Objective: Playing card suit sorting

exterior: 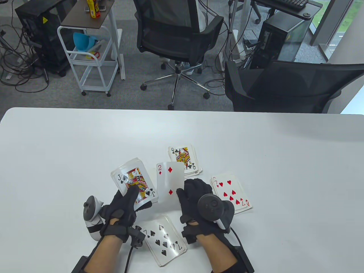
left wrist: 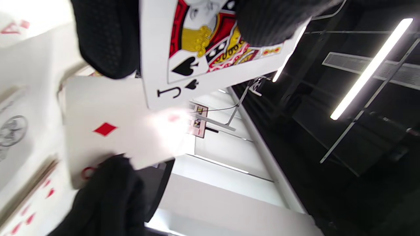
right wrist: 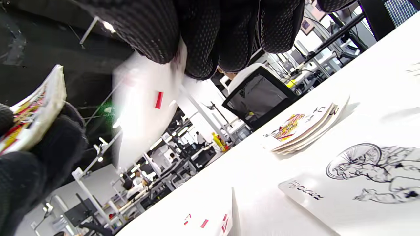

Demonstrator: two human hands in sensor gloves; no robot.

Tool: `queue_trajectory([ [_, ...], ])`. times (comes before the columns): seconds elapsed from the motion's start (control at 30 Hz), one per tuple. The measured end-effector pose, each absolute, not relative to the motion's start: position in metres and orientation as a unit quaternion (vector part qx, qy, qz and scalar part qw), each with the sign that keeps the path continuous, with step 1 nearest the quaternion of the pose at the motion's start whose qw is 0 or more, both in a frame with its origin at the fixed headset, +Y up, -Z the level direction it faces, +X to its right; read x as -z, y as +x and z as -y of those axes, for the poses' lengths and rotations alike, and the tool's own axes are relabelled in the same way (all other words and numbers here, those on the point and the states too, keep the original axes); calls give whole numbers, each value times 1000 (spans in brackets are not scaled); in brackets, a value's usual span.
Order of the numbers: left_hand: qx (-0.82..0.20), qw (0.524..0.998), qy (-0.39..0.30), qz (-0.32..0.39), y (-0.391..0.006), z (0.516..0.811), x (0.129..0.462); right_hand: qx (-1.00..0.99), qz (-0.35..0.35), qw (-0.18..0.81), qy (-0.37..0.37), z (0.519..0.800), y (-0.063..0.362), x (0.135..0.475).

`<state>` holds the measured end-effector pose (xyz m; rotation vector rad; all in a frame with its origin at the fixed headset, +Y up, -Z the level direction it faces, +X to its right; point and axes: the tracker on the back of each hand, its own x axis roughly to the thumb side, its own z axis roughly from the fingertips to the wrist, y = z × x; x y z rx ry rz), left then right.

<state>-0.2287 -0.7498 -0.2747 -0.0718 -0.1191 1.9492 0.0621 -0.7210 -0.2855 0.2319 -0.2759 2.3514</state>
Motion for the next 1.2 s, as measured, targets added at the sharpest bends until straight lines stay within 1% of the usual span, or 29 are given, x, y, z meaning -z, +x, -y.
queue_trajectory([
  [0.1,-833,551,-12,51,-237,746,275,-926,83,356,92,721,57,287],
  [0.2,-827,560,16,38,-249,746,277,-935,55,338,97,722,46,292],
  [0.33,-841,539,32,29,-257,746,279,-962,-16,255,97,716,18,311],
  [0.43,-843,536,37,33,-258,744,278,-973,-56,199,98,716,-6,328],
  [0.47,-844,533,38,35,-257,744,278,-976,-62,180,103,717,-15,335],
  [0.53,-846,531,37,38,-255,743,277,-976,-71,175,104,721,-30,344],
  [0.6,-845,532,36,40,-254,743,277,-978,-94,166,90,728,-42,352],
  [0.67,-844,534,34,40,-254,744,277,-984,-118,114,73,737,-54,359],
  [0.73,-843,535,30,40,-253,745,277,-988,-118,66,69,743,-61,361],
  [0.77,-842,537,27,41,-252,745,277,-991,-110,15,72,749,-65,361],
  [0.83,-841,538,26,39,-251,747,277,-992,-97,-13,78,749,-64,362],
  [0.93,-840,541,20,37,-250,748,278,-993,-77,33,82,741,-54,358],
  [1.07,-830,556,1,40,-243,751,277,-986,-18,140,89,715,-15,336],
  [1.2,-803,594,-27,45,-228,756,276,-966,45,235,100,703,30,309],
])
